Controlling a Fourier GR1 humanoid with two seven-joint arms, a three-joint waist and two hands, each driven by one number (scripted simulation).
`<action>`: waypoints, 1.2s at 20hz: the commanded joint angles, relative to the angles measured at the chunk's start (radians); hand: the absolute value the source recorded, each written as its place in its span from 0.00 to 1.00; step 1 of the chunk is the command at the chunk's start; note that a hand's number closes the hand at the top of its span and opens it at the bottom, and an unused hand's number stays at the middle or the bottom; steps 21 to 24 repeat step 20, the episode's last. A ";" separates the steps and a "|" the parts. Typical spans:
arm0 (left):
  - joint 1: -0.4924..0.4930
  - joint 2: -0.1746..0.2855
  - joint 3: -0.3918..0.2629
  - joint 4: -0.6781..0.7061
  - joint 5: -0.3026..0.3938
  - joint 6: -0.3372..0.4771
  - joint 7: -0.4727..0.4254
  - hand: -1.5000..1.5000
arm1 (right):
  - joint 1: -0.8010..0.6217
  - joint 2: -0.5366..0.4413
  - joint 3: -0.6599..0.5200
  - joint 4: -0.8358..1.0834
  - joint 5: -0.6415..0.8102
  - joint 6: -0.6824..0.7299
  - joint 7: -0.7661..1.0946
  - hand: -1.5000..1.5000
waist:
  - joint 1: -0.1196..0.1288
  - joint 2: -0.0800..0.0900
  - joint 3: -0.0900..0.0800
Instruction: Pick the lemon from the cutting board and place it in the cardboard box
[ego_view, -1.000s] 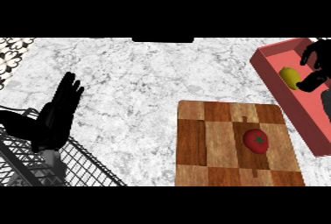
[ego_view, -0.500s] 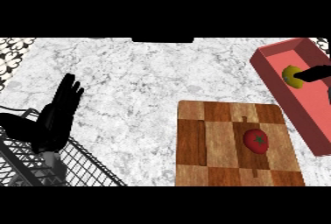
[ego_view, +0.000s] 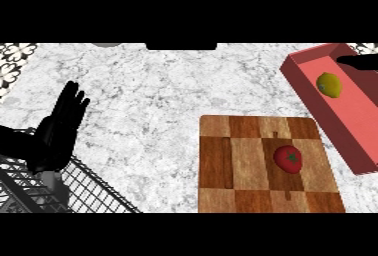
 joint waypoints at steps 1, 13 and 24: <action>0.004 0.003 0.010 -0.010 -0.001 0.009 0.003 0.50 | -0.009 0.005 -0.137 0.011 -0.189 0.090 -0.012 0.00 | -0.009 -0.003 0.000; 0.050 -0.018 0.005 0.037 0.008 -0.024 -0.085 0.50 | 0.103 -0.168 -0.256 0.059 -0.412 0.184 -0.089 0.00 | -0.001 0.001 -0.001; 0.008 -0.042 -0.043 0.023 -0.041 0.018 -0.033 0.50 | 0.217 -0.246 -0.277 0.201 -0.488 0.254 -0.293 0.00 | 0.003 0.006 0.000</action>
